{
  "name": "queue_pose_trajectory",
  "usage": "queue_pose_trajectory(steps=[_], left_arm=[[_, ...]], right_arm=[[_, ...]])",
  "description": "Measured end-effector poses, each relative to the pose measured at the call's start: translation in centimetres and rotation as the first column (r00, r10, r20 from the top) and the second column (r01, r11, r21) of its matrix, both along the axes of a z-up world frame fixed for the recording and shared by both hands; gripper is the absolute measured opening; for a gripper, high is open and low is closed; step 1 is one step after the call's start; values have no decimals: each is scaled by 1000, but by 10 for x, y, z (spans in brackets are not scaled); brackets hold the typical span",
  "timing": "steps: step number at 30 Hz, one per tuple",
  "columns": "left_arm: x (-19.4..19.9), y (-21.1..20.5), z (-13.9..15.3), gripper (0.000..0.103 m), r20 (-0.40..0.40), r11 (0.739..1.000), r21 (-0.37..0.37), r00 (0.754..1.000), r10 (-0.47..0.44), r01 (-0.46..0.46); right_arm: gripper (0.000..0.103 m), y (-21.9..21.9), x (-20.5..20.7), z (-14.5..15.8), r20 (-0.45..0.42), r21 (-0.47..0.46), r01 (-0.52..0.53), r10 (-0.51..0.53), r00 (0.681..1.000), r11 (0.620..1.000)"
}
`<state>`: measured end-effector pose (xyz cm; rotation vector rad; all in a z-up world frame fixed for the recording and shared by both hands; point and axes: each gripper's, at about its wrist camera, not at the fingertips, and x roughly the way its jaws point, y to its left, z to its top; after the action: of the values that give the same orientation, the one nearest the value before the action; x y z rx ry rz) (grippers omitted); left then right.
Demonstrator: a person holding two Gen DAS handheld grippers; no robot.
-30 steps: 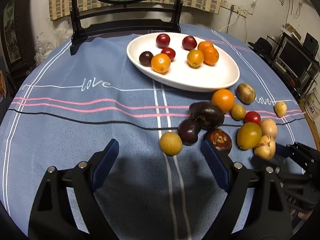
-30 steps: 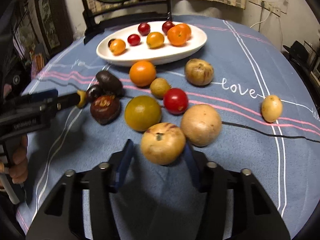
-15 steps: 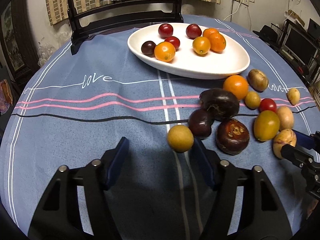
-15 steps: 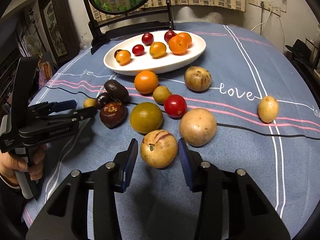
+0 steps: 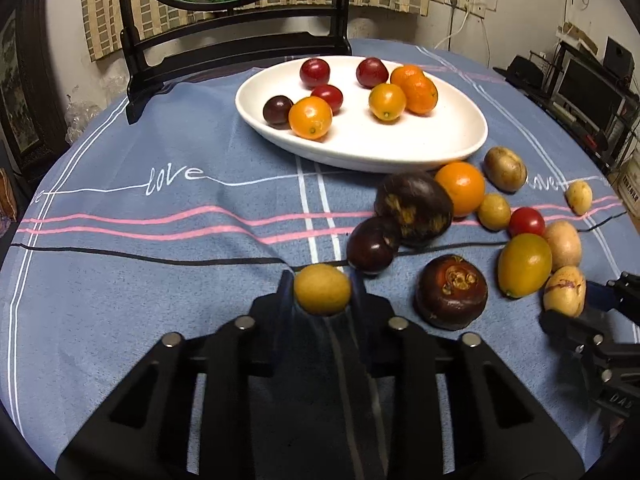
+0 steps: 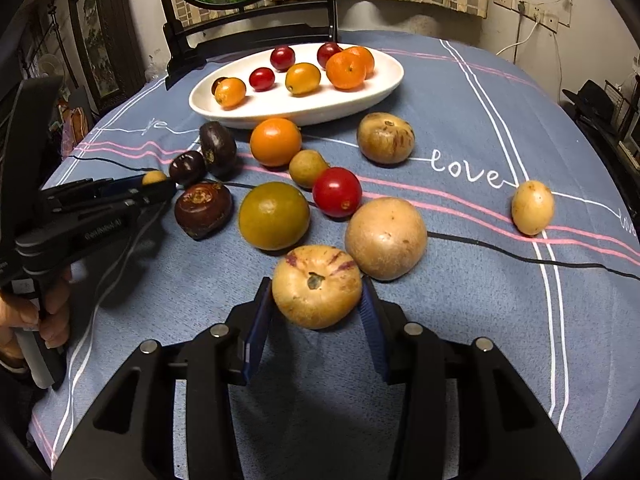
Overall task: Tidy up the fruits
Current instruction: 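Carry both fruits onto the white plate and open both tools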
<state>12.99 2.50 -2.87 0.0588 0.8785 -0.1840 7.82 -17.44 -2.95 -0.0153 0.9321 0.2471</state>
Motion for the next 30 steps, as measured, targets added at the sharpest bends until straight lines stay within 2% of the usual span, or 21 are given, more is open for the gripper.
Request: queue_pose_trajectory(steps=[4, 7, 14, 15, 16, 17, 18, 24, 30], left_arm=[[-4, 4, 9, 28, 28, 999, -31, 1000, 14, -14], [-9, 2, 15, 28, 67, 1000, -10, 998, 10, -9], [-10, 1, 15, 28, 51, 1000, -19, 999, -5, 5], [-11, 1, 16, 28, 53, 1000, -21, 999, -6, 7], [-11, 0, 16, 28, 54, 1000, -21, 999, -7, 9], [-12, 0, 16, 28, 55, 1000, -21, 998, -8, 10], [-12, 0, 16, 28, 54, 1000, -22, 998, -10, 11], [-11, 2, 14, 28, 36, 999, -31, 999, -9, 10], [-12, 5, 16, 28, 33, 998, -62, 999, -6, 8]], right_arm=[[60, 5, -1, 0, -1, -29, -16, 16, 1000, 999], [60, 8, -1, -2, 1, -62, -18, 18, 1000, 998], [60, 13, -2, -2, 19, -95, -16, 18, 1000, 995], [59, 14, -3, -2, 25, -99, -18, 20, 999, 995], [54, 15, -4, 0, 35, -105, -15, 19, 999, 994], [45, 16, -4, 1, 41, -111, -8, 12, 999, 994], [43, 16, -4, 1, 44, -118, 1, 4, 999, 993], [42, 20, -6, 1, 60, -147, 3, 6, 998, 989], [42, 18, -13, 15, 111, -57, -46, 52, 993, 997]])
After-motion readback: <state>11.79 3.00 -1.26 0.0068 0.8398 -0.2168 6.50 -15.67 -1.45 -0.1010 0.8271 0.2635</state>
